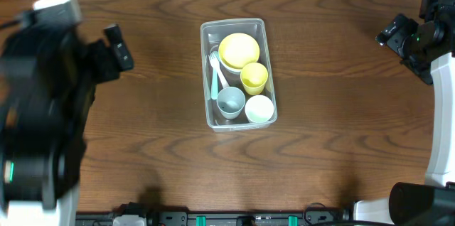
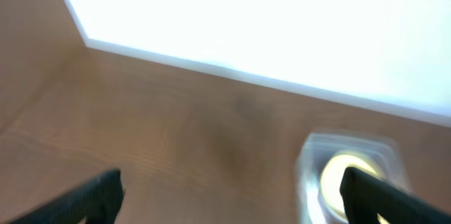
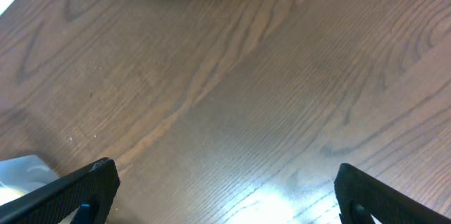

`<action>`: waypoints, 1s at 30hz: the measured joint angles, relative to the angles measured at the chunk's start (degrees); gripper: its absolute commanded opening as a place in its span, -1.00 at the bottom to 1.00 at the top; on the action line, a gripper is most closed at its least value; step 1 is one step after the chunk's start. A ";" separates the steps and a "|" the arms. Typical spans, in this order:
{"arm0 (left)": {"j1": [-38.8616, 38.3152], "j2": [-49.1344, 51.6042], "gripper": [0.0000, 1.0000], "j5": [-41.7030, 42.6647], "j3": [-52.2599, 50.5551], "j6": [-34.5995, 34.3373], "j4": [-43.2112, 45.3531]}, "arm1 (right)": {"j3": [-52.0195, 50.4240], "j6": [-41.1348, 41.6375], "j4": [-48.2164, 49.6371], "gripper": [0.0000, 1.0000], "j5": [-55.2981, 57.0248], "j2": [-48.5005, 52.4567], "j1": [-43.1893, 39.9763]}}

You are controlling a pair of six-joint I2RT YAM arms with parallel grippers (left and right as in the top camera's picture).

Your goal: Pack container

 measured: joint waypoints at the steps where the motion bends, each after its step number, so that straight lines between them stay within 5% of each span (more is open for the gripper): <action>1: 0.20 -2.49 0.96 0.68 -2.32 -0.04 3.26 | 0.00 0.00 0.00 0.98 0.00 0.00 0.00; 18: 0.52 -36.98 0.96 12.46 -63.25 -0.20 51.25 | -0.04 0.00 -0.02 0.98 0.00 0.00 0.00; 30: 0.52 -50.53 0.96 17.35 -85.72 -0.15 59.82 | -0.04 0.02 -0.02 0.99 0.00 0.00 0.00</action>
